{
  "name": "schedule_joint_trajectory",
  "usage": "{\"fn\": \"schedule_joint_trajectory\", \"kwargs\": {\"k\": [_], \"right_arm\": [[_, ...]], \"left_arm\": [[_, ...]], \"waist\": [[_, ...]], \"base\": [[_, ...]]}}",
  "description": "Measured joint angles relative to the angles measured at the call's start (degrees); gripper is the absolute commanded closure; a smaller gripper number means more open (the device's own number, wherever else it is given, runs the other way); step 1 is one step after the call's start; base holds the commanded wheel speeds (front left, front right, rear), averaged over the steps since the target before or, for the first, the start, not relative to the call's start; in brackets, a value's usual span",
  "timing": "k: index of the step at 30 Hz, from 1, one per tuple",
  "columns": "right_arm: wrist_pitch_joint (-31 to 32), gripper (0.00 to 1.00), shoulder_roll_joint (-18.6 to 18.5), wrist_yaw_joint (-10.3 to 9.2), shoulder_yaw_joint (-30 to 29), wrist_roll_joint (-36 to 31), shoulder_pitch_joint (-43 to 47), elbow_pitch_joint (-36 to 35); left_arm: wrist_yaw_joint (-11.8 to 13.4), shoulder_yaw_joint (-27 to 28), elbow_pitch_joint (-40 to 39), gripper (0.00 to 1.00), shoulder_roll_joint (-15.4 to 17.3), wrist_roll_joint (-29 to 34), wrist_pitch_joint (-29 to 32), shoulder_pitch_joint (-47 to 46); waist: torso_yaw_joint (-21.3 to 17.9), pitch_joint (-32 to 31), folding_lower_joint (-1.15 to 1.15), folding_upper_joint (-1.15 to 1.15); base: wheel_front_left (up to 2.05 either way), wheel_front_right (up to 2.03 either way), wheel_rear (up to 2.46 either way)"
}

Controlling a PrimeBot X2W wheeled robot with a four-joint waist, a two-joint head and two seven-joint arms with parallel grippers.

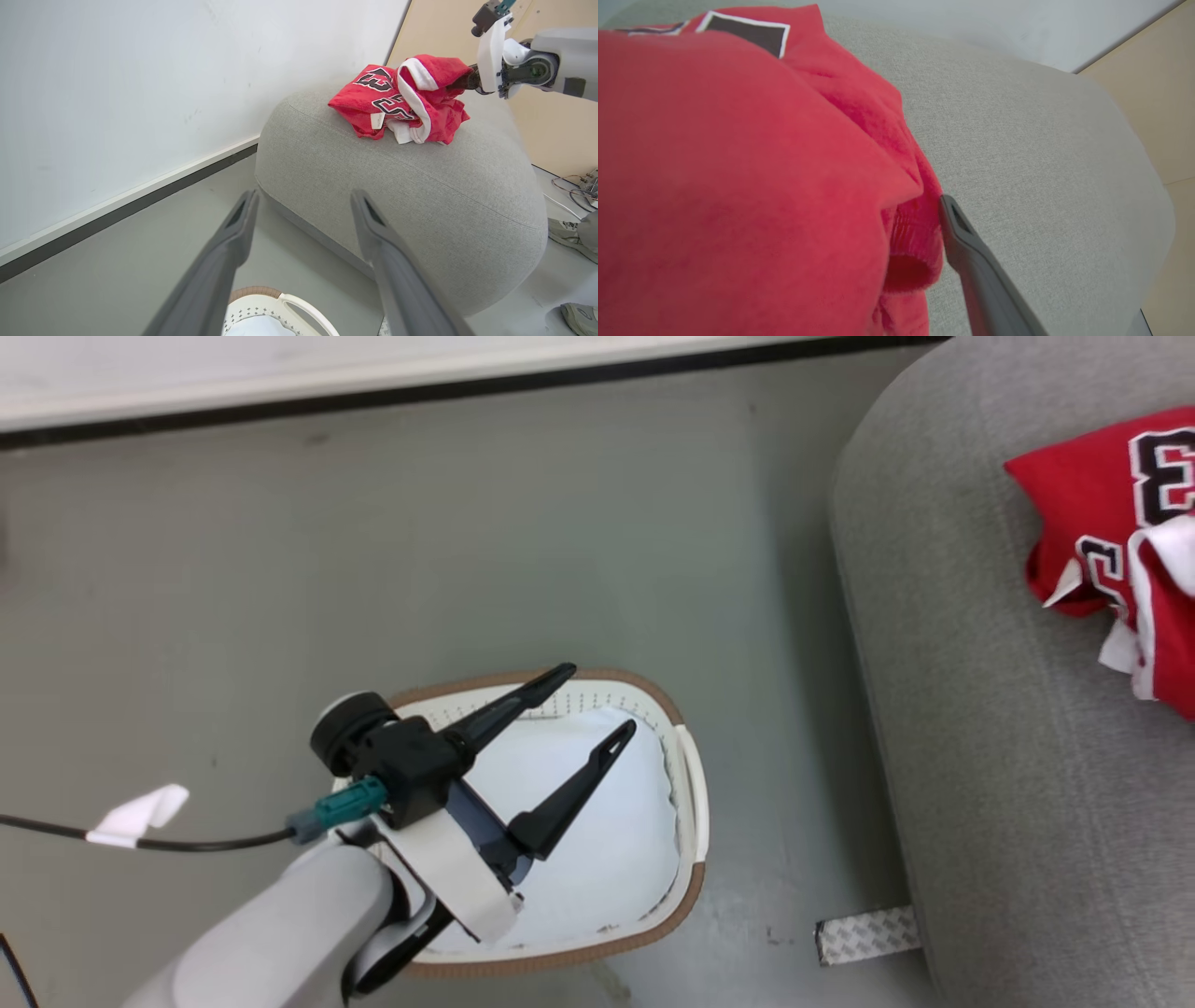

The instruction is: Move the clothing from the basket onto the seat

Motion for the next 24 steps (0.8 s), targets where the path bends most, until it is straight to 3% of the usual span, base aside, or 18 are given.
{"fn": "schedule_joint_trajectory", "kwargs": {"k": [12, 20, 24], "right_arm": [[7.9, 0.0, -5.7, 0.0, 13.4, 12.1, 8.8, -3.2], [17.5, 0.0, -9.5, 0.0, 17.9, 22.6, 15.2, -5.3], [25.8, 0.0, -10.0, 0.0, 18.1, 28.9, 19.0, -5.6]], "left_arm": [[1.1, 0.4, 3.9, 0.0, -3.3, -1.4, -0.2, 3.6], [2.1, 1.0, 5.9, 0.0, -5.1, -2.8, -0.2, 6.2], [2.4, 1.1, 6.7, 0.0, -5.4, -3.5, -0.3, 7.5]], "waist": [[-2.2, -9.7, -0.01, 0.0], [-3.3, -15.9, -0.02, 0.0], [-3.7, -18.2, -0.02, 0.0]], "base": [[0.0, 0.0, 0.0], [0.0, 0.0, 0.0], [0.0, 0.0, 0.0]]}}
